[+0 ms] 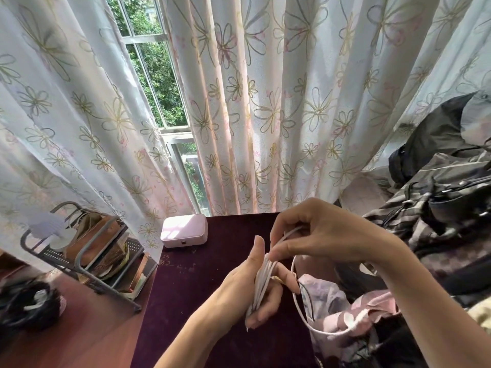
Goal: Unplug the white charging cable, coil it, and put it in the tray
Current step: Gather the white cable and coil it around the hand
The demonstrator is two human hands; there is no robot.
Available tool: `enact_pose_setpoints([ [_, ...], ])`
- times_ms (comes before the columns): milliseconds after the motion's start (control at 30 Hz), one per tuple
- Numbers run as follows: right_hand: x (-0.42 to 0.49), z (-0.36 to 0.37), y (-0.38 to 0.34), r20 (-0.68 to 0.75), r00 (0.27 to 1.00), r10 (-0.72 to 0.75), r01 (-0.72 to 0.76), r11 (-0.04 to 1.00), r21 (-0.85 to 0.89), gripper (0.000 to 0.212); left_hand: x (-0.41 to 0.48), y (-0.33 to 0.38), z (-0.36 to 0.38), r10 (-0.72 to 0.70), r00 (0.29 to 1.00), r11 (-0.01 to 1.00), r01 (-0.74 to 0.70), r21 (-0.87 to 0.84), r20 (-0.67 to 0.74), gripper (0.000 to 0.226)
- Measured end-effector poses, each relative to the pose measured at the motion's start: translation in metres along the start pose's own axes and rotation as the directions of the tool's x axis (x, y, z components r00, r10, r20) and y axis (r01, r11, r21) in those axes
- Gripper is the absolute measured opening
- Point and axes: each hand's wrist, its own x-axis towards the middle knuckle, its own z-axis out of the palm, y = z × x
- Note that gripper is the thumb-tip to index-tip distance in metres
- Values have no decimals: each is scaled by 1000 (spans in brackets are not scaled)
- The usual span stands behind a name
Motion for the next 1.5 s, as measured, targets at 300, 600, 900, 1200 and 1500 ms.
enact_pose_setpoints([
  [300,17,35,49,-211,976,-52,132,913,387,38,-6,18,1,214,976,939,-200,-279,22,57],
  [600,22,102,71,-375,914,156,110,795,597,50,-2,30,0,228,971,862,-237,-448,-75,58],
  [900,19,135,71,-290,917,275,-133,894,428,43,17,18,-13,273,908,901,-357,-244,-319,53],
  [1200,-13,128,29,-215,950,228,-277,931,-237,29,20,7,-32,211,837,956,-286,-73,-505,48],
  [1500,-27,87,-6,-162,986,43,-112,889,-443,45,14,4,-39,109,925,993,-86,79,-364,46],
])
